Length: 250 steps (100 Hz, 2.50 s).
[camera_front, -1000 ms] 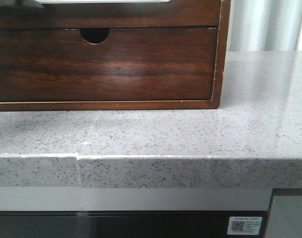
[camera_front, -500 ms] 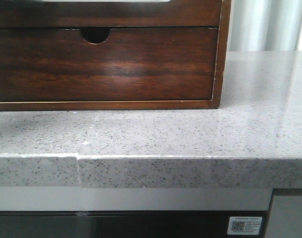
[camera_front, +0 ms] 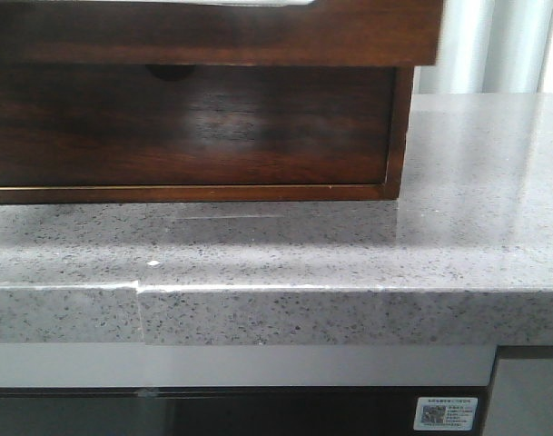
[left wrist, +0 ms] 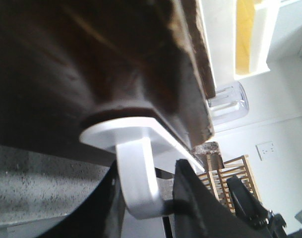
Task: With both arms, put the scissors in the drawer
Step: 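Pull the drawer open toward the robot with the left gripper, then lower the right gripper over the grey-and-orange scissors and grasp them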
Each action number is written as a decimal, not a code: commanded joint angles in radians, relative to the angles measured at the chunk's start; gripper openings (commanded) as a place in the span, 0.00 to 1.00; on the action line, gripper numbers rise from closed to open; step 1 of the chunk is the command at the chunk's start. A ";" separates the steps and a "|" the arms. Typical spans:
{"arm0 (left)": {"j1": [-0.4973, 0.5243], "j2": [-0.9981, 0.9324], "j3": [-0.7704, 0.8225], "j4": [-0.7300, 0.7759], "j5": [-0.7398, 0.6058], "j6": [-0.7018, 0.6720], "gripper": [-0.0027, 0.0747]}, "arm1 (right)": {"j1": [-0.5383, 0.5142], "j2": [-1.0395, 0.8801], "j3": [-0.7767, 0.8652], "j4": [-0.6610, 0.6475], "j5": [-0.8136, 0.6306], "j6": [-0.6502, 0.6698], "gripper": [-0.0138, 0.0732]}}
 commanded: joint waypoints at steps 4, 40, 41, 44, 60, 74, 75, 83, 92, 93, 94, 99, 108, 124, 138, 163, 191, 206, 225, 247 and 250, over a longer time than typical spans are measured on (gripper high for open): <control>-0.002 -0.120 0.001 0.055 0.100 0.161 0.01 | -0.005 0.012 -0.035 0.003 -0.077 -0.007 0.69; -0.002 -0.166 0.047 0.069 0.077 0.154 0.19 | -0.005 0.012 -0.035 0.003 -0.076 -0.007 0.69; -0.002 -0.166 0.047 0.071 0.077 0.154 0.21 | -0.005 0.012 -0.035 0.003 -0.076 -0.007 0.69; -0.002 -0.166 0.047 0.073 0.077 0.154 0.27 | -0.005 0.012 -0.035 0.003 -0.076 -0.007 0.69; -0.002 -0.168 0.043 0.141 0.083 0.154 0.50 | -0.005 0.012 -0.035 0.003 -0.076 -0.007 0.69; 0.000 -0.188 0.020 0.234 0.064 0.137 0.52 | -0.005 0.013 -0.037 0.003 -0.074 -0.007 0.69; 0.000 -0.190 0.016 0.243 0.064 0.126 0.52 | -0.005 0.015 -0.037 0.003 -0.074 -0.007 0.69; 0.000 -0.223 -0.012 0.390 0.043 0.049 0.52 | -0.005 0.029 -0.064 -0.003 -0.032 -0.007 0.69; 0.000 -0.277 -0.065 0.582 0.006 -0.074 0.52 | -0.005 0.072 -0.110 -0.027 0.028 -0.007 0.69; 0.000 -0.286 -0.069 0.615 0.004 -0.093 0.52 | -0.005 0.082 -0.119 -0.029 0.033 -0.007 0.69; 0.000 -0.291 -0.079 0.631 0.001 -0.103 0.52 | -0.005 0.088 -0.124 -0.034 0.038 -0.007 0.69; -0.002 -0.322 -0.116 0.739 -0.010 -0.163 0.52 | -0.005 0.129 -0.157 -0.045 0.068 -0.005 0.69; -0.002 -0.363 -0.189 0.930 -0.014 -0.244 0.52 | -0.034 0.234 -0.229 -0.082 0.131 0.044 0.69; -0.033 -0.373 -0.286 1.254 -0.024 -0.362 0.52 | -0.185 0.431 -0.364 -0.116 0.291 0.088 0.69; -0.101 -0.373 -0.297 1.341 -0.103 -0.378 0.52 | -0.315 0.608 -0.460 -0.107 0.407 0.076 0.69; -0.158 -0.373 -0.297 1.350 -0.301 -0.376 0.52 | -0.361 0.915 -0.646 -0.107 0.593 -0.010 0.69; -0.158 -0.373 -0.295 1.350 -0.350 -0.376 0.52 | -0.361 1.166 -0.844 -0.107 0.712 -0.065 0.69; -0.158 -0.373 -0.289 1.350 -0.353 -0.376 0.52 | -0.361 1.251 -0.918 -0.107 0.740 -0.104 0.65; -0.158 -0.373 -0.289 1.350 -0.354 -0.376 0.52 | -0.361 1.329 -0.983 -0.111 0.781 -0.113 0.56; -0.158 -0.373 -0.289 1.350 -0.354 -0.376 0.52 | -0.361 1.375 -1.022 -0.111 0.828 -0.130 0.55; -0.158 -0.373 -0.289 1.350 -0.354 -0.376 0.52 | -0.361 1.375 -1.022 -0.111 0.830 -0.131 0.55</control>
